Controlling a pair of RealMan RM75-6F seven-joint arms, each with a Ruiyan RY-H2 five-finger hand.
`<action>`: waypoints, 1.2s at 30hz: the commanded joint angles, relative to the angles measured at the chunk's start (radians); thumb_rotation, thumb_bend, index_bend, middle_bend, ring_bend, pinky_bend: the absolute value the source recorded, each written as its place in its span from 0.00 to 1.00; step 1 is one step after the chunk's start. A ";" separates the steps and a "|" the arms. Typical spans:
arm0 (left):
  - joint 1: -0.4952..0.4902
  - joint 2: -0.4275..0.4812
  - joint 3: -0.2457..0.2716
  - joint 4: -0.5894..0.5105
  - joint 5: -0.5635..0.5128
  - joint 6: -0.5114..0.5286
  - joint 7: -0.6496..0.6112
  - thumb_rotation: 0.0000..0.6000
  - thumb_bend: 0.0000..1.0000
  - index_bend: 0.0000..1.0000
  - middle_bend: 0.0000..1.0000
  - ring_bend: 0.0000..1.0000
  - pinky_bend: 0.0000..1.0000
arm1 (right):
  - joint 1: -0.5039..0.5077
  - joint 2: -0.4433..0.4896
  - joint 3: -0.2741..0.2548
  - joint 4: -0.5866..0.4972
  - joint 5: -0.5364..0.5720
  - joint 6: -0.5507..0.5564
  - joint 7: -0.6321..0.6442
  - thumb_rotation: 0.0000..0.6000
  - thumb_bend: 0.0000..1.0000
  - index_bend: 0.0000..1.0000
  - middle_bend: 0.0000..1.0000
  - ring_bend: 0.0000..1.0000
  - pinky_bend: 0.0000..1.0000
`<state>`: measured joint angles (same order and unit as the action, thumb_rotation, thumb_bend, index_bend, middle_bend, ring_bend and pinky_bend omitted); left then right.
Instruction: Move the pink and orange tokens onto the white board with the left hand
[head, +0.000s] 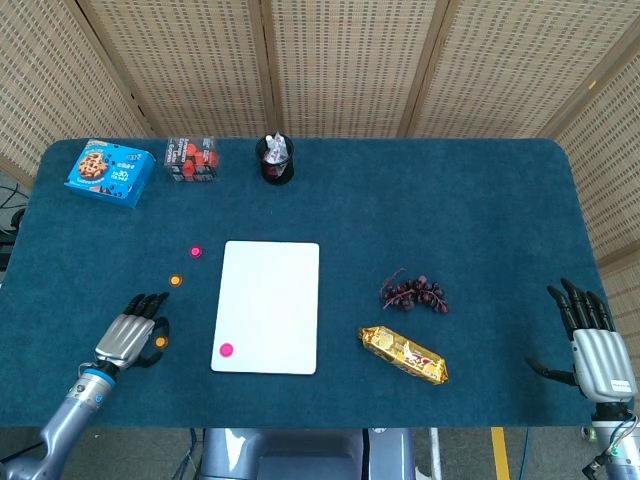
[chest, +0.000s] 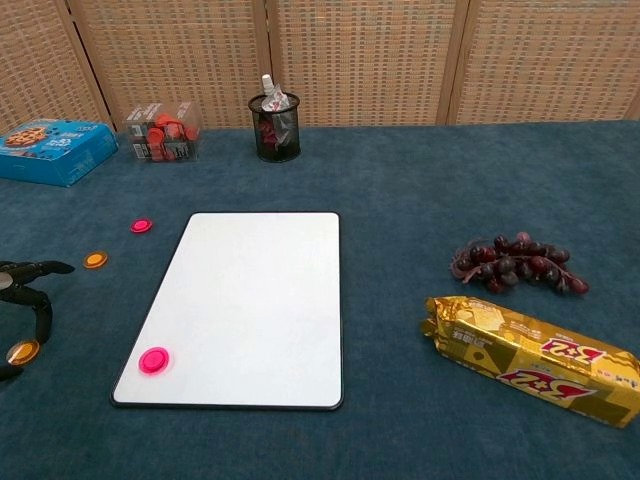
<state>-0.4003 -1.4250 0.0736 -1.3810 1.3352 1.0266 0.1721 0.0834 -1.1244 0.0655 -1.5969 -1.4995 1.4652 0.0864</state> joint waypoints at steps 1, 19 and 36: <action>0.003 -0.003 -0.007 0.005 -0.008 -0.002 0.003 1.00 0.29 0.50 0.00 0.00 0.00 | 0.000 0.000 0.000 0.000 0.001 -0.001 0.001 1.00 0.00 0.00 0.00 0.00 0.00; -0.066 0.029 -0.090 -0.127 -0.051 -0.049 0.083 1.00 0.29 0.52 0.00 0.00 0.00 | 0.001 0.002 0.000 -0.003 0.003 -0.006 0.005 1.00 0.00 0.00 0.00 0.00 0.00; -0.225 -0.106 -0.173 -0.174 -0.283 -0.145 0.324 1.00 0.23 0.17 0.00 0.00 0.00 | 0.003 0.006 0.003 -0.002 0.016 -0.017 0.019 1.00 0.00 0.00 0.00 0.00 0.00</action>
<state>-0.6189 -1.5245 -0.0960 -1.5559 1.0584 0.8848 0.4965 0.0865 -1.1182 0.0682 -1.5993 -1.4840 1.4484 0.1056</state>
